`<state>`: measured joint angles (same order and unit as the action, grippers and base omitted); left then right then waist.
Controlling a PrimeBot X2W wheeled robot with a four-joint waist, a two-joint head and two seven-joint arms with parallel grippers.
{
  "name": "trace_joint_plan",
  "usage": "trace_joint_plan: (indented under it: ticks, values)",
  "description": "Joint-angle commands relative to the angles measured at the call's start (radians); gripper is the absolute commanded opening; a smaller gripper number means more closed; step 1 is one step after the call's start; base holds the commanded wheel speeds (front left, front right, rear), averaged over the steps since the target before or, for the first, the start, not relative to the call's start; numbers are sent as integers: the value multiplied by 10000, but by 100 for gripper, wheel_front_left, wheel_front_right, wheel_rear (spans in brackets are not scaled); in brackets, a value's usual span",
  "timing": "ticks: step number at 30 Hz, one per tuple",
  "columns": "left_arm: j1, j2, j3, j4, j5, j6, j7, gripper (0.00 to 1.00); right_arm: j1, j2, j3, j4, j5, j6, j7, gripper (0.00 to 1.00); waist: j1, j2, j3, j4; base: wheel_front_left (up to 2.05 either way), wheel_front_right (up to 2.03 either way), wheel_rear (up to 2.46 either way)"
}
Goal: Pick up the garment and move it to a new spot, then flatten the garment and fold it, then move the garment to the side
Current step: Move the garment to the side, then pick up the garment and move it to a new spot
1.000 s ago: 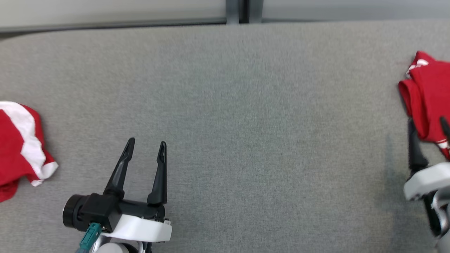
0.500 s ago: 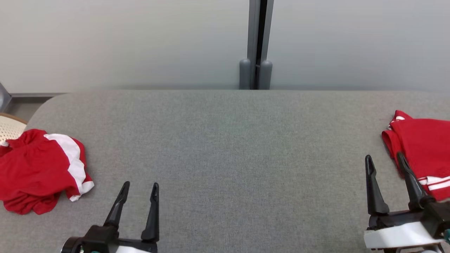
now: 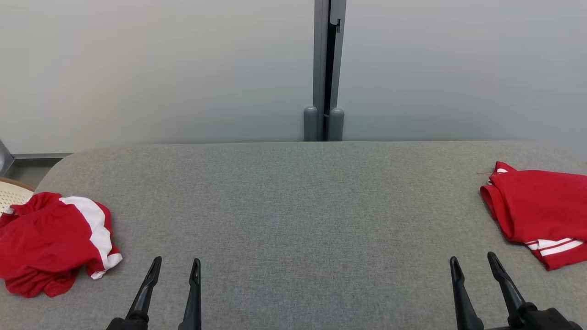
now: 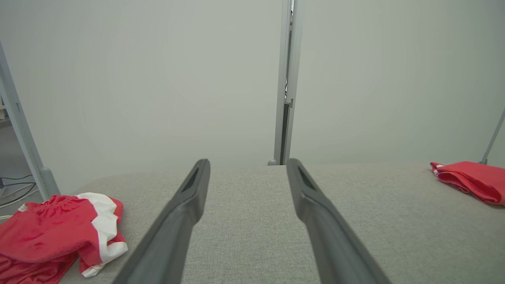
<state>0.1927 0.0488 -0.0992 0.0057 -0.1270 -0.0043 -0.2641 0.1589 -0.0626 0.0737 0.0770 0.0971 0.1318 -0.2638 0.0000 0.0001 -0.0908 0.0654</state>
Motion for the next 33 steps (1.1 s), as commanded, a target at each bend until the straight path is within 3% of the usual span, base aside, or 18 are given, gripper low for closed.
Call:
trace_joint_plan:
  ticks: [1,27,33]
  values:
    - [54,39,22,-50,57,-27,0,100,92,0,-9,27,23,-22,-7,100,0,-1,-19,0,0,0,0]
    - [-40,36,-94,42,223,-61,0,100,199,84,-242,295,-117,-20,-7,100,0,-1,-20,33,0,0,0]
    - [-157,36,-83,131,366,-10,-1,100,191,74,10,521,57,-20,-8,100,0,-1,-9,483,0,0,0]
